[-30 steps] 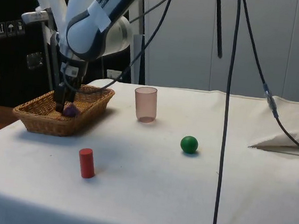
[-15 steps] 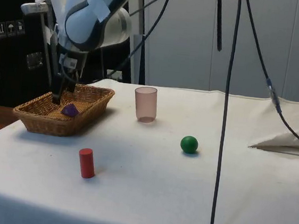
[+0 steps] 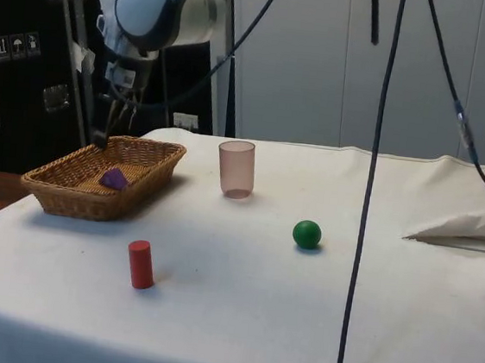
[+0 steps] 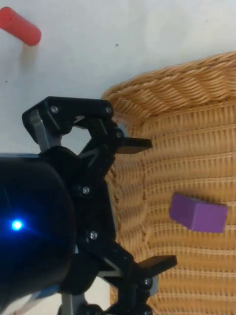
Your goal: Pick up the triangular block and place it into the basket.
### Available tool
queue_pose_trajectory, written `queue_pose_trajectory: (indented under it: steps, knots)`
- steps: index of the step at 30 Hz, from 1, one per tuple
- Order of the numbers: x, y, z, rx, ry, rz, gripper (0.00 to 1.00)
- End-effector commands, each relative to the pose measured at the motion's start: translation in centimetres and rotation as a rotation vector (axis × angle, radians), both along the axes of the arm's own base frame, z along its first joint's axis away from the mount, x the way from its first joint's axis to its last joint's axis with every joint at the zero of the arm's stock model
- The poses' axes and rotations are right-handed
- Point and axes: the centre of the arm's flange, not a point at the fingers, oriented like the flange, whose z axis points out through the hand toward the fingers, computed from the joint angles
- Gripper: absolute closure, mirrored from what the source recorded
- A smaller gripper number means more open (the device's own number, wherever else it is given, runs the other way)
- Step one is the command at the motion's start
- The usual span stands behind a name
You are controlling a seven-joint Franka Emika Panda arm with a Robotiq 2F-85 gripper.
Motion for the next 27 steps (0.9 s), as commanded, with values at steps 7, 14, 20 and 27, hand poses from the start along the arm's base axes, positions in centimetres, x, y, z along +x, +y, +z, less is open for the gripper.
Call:
queue_pose_trajectory:
  steps: [7, 14, 20, 27]
  knots:
    - [-1.8, -0.1, 0.3, -0.010, 0.034, 0.009, 0.00]
    - [-3.2, -0.2, 0.3, -0.016, 0.069, 0.017, 0.00]
    - [-4.3, -0.3, 0.2, -0.016, 0.097, 0.020, 0.00]
    - [-5.1, -0.4, 0.3, -0.005, 0.128, 0.022, 0.00]
